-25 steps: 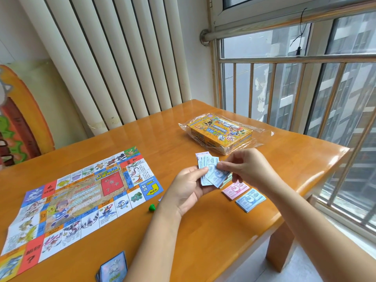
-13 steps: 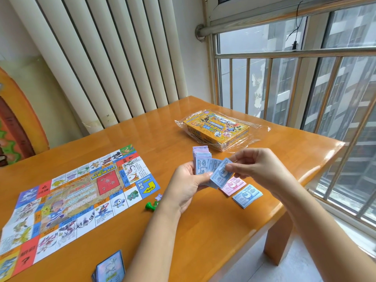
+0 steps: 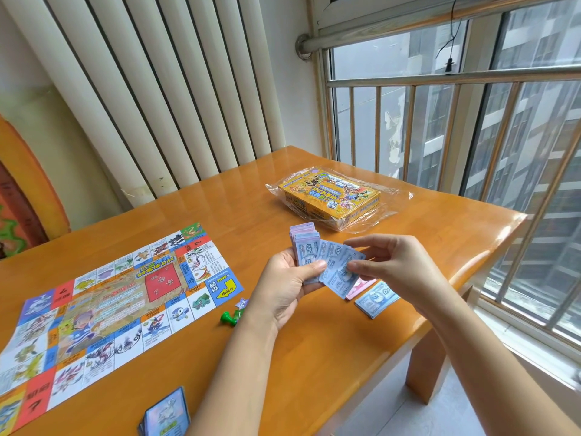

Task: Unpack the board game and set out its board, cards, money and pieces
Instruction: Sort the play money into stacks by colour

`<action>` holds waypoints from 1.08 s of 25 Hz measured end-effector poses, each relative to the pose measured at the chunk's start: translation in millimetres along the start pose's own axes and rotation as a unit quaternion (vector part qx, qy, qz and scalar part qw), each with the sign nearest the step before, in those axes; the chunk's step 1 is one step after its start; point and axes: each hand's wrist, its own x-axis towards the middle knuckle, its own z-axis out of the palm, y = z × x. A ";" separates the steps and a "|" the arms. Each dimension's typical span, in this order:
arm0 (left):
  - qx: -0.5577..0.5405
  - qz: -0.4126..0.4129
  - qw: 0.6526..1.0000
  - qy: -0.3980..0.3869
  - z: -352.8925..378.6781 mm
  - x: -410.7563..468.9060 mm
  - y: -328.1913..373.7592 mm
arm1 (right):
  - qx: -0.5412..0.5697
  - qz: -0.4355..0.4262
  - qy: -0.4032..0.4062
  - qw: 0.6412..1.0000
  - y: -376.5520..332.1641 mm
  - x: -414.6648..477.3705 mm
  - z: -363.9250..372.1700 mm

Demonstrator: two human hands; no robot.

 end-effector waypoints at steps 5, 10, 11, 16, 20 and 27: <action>0.017 0.023 0.999 0.035 -4.3 2.6 0.0 | 0.040 0.013 -0.002 0.999 3.9 -2.8 -10.8; 0.066 0.028 0.997 0.013 -2.3 -0.2 -0.3 | 0.021 -0.001 -0.019 1.000 0.6 -1.9 -9.4; 0.075 0.026 0.997 0.000 -0.9 -1.4 -0.6 | 0.010 -0.004 -0.018 1.000 0.0 -1.1 -7.1; 0.082 -0.014 0.996 -0.037 4.0 -3.4 -2.7 | -0.049 -0.020 -0.003 0.999 2.5 2.2 1.0; -0.042 -0.079 0.995 -0.050 3.2 0.8 0.6 | -0.049 -0.005 0.010 0.999 5.9 5.0 -3.5; 0.068 -0.005 0.997 0.036 2.6 -1.9 -1.3 | -0.015 -0.001 -0.032 0.999 0.0 3.2 -8.3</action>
